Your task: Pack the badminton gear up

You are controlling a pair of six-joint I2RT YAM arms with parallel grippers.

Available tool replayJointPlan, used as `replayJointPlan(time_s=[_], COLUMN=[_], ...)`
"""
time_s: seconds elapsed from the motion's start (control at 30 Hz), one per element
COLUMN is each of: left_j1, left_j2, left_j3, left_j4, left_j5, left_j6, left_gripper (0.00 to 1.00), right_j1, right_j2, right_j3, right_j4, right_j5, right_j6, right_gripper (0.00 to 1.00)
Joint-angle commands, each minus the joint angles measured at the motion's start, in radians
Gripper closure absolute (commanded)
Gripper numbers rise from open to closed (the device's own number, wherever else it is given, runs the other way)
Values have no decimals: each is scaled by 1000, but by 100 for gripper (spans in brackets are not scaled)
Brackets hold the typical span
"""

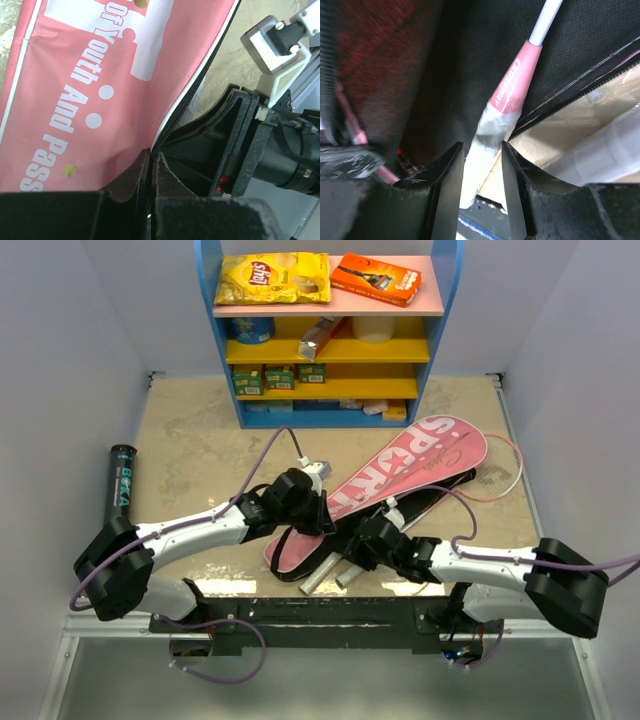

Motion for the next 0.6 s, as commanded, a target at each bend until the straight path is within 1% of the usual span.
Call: replayJointPlan(time_s=[0.0,0.2,0.37,0.57], left_j1=[9,14,17,15], left_j2=[-41,-52,-57,-73], left_j3=[1,-11,-20,-34], left_j4=[43,41,46,38], left_j5=[23,24,39,41], left_j6=[-28,-21,-24,-23], left_gripper=[100,100,100,100], right_j1=[37,47,51,56], right_j2=[37,28,65,108], right_j3=[22,16,-18,-18], right_j4=[94,71,129,177], right_j5=[106,141,145,156], right_j6=[81,95,120,124], right_gripper=[61,61,61,61])
